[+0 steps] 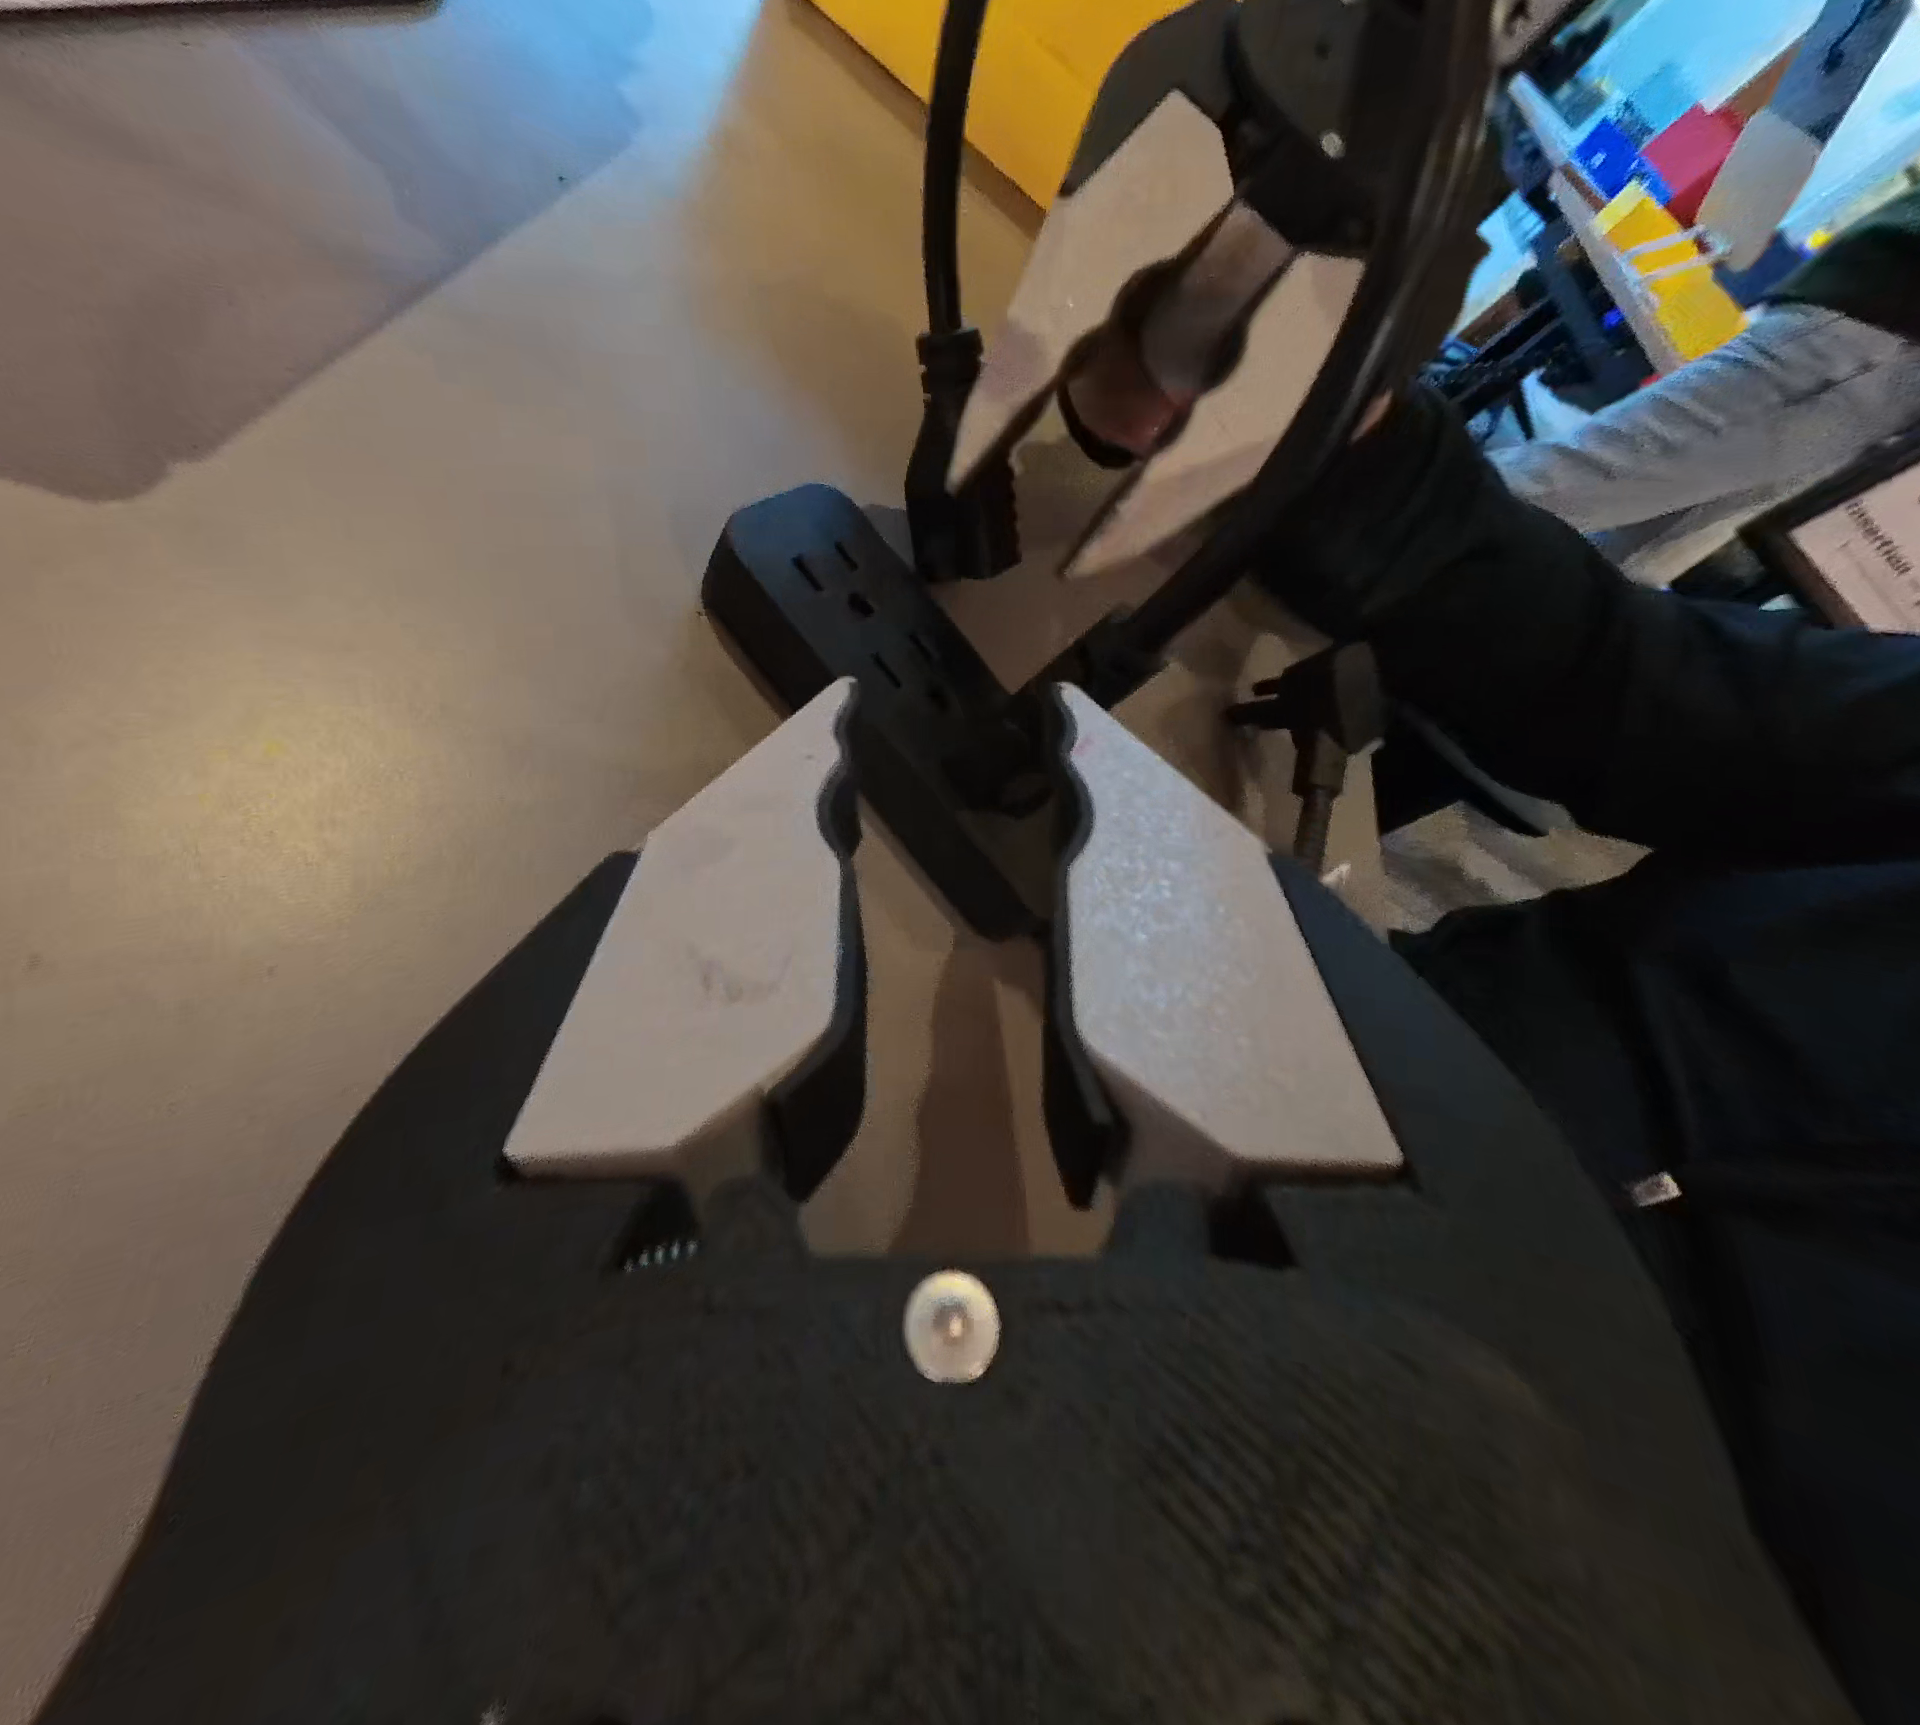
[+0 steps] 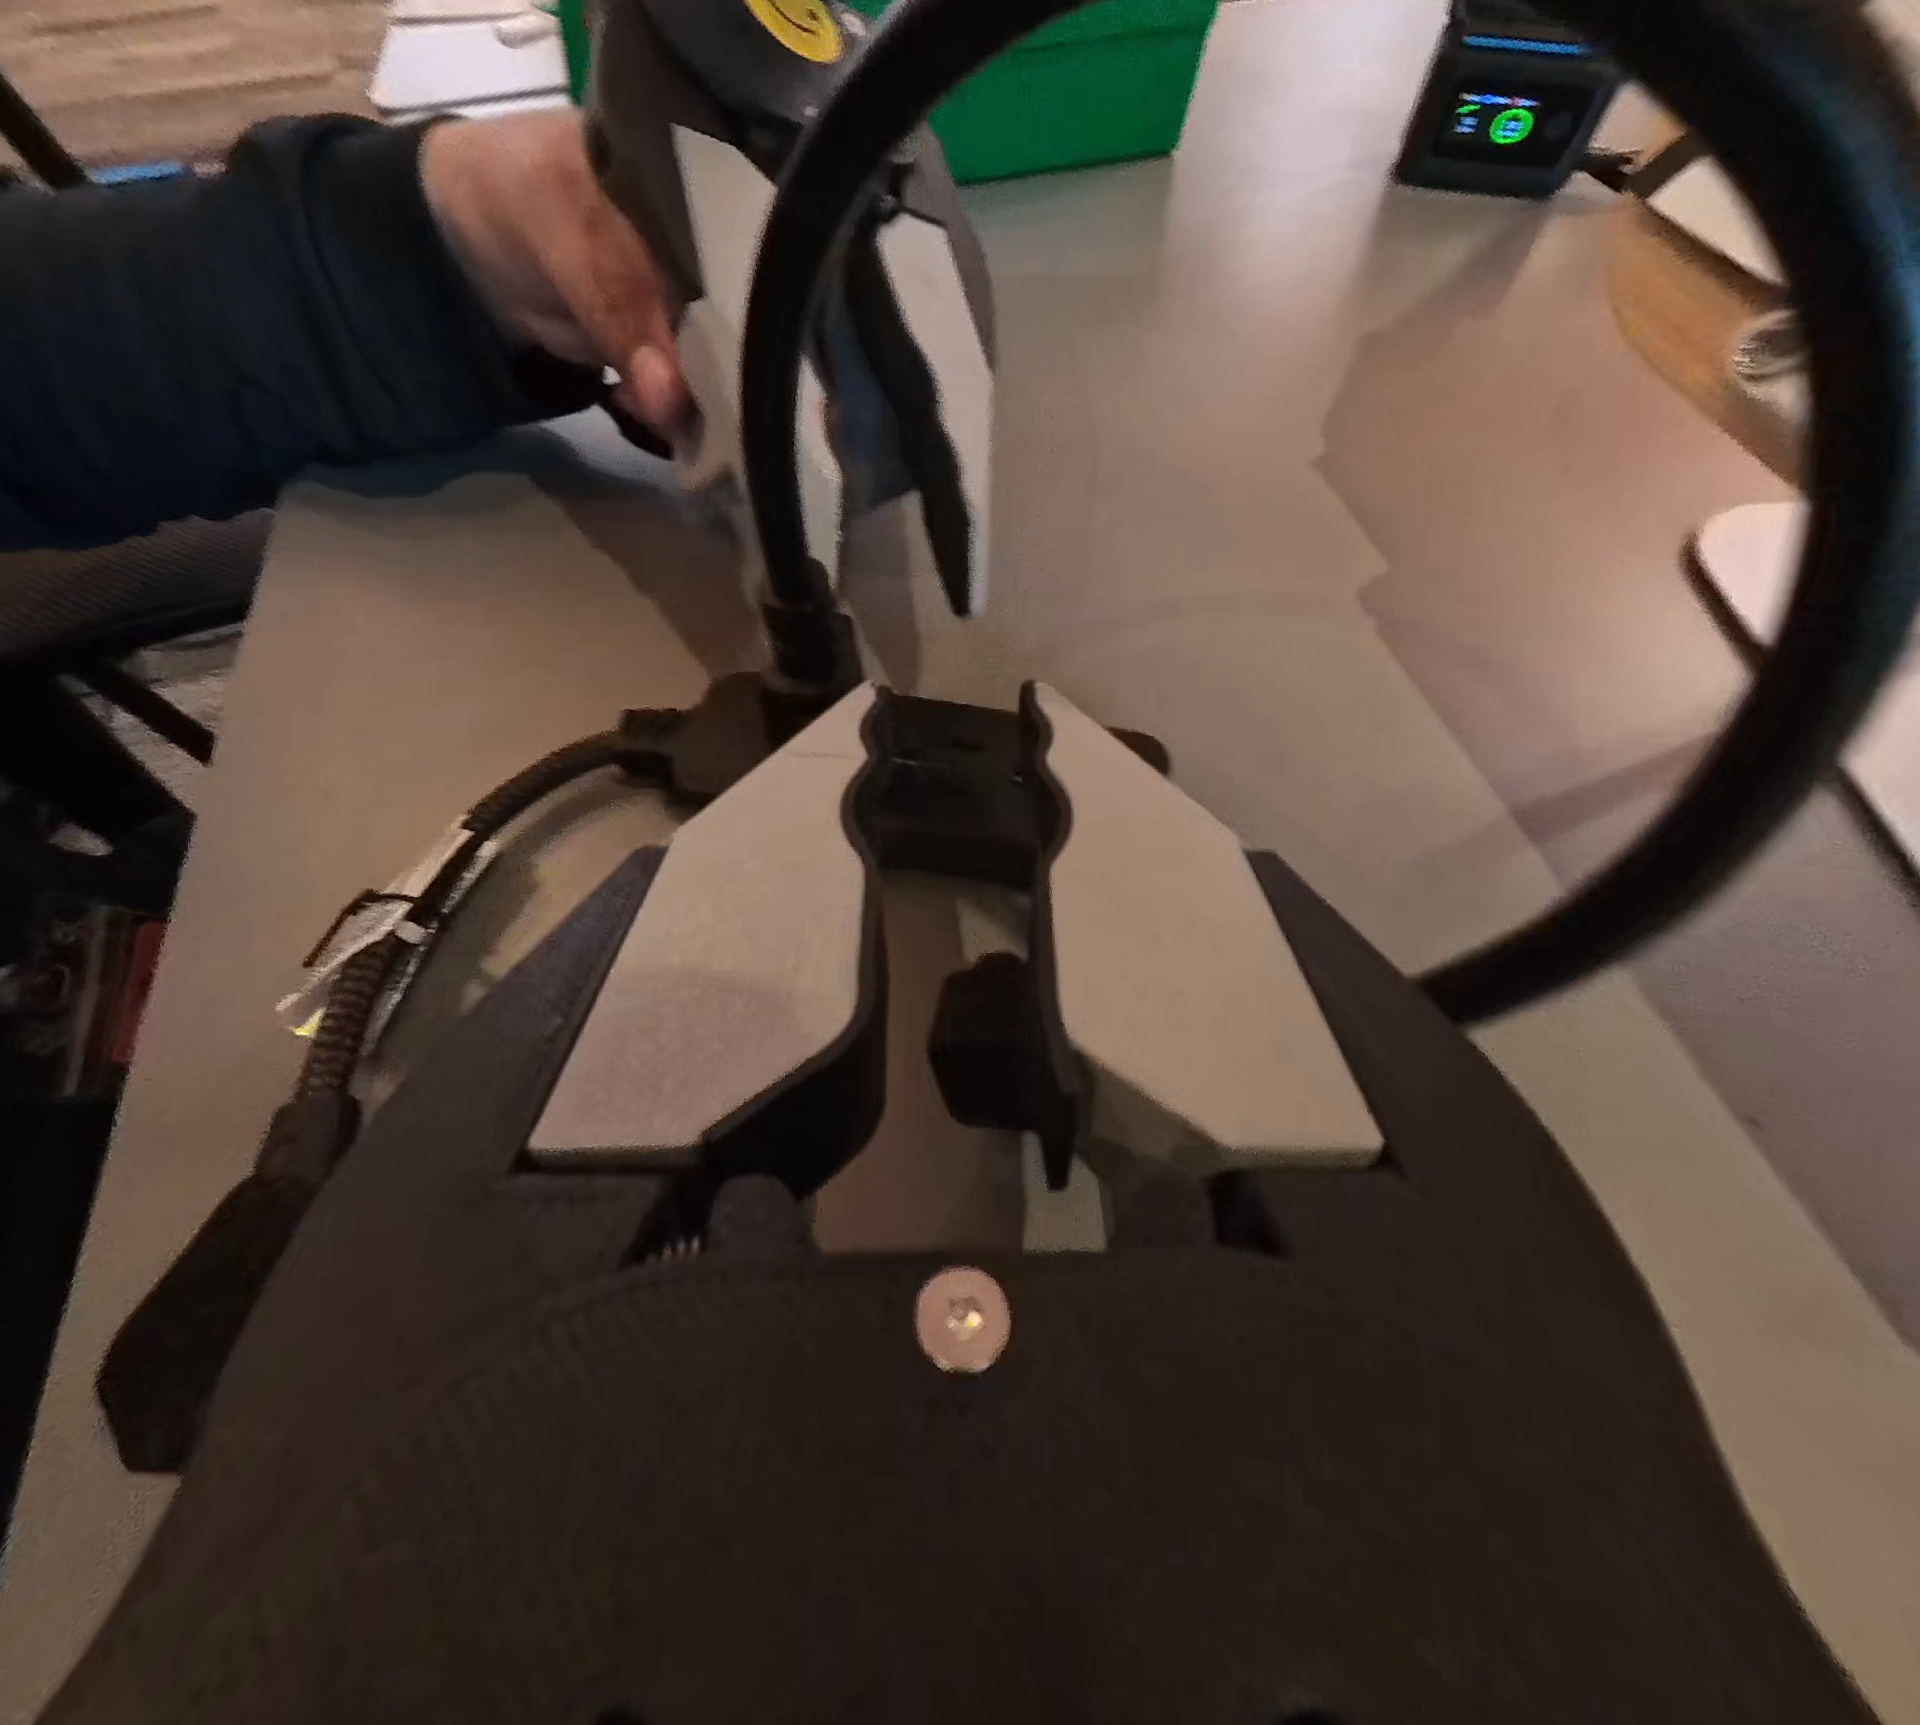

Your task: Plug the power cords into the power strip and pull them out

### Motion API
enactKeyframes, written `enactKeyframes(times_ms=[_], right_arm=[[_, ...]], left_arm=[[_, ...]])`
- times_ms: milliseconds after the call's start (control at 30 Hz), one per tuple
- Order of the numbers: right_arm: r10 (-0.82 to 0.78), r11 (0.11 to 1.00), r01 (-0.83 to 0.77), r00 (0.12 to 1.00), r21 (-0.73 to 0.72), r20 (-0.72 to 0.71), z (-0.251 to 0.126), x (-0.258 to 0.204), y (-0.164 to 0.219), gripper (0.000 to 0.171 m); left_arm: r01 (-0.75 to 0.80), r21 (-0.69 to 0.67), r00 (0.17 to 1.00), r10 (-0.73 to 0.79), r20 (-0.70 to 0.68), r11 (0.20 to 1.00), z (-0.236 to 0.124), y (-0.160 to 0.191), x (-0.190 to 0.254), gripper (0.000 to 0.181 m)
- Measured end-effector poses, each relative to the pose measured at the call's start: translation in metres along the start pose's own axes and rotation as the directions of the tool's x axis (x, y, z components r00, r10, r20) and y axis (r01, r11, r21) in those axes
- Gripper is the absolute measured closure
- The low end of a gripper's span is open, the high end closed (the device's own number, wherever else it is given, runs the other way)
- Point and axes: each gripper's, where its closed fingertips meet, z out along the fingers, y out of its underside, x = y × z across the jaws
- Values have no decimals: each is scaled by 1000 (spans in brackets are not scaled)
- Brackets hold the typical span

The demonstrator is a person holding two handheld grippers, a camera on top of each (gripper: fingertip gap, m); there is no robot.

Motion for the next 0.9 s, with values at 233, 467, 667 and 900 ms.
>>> enactKeyframes(times_ms=[233,467,667,900], right_arm=[[34,999,-36,997,-31,-67,0,17,11,152],[182,983,-183,982,-24,-43,-2,23,16,158],[283,959,-283,959,2,7,-3,27,17,169],[240,970,-241,970,-19,-29,2,27,19,165]], left_arm=[[-16,2,997,17,-69,1000,4,2,12,162],[-36,3,997,36,-61,999,6,2,13,161],[-23,-9,992,22,-122,1000,13,5,23,161],[-59,-25,987,55,-151,998,26,9,35,150]])
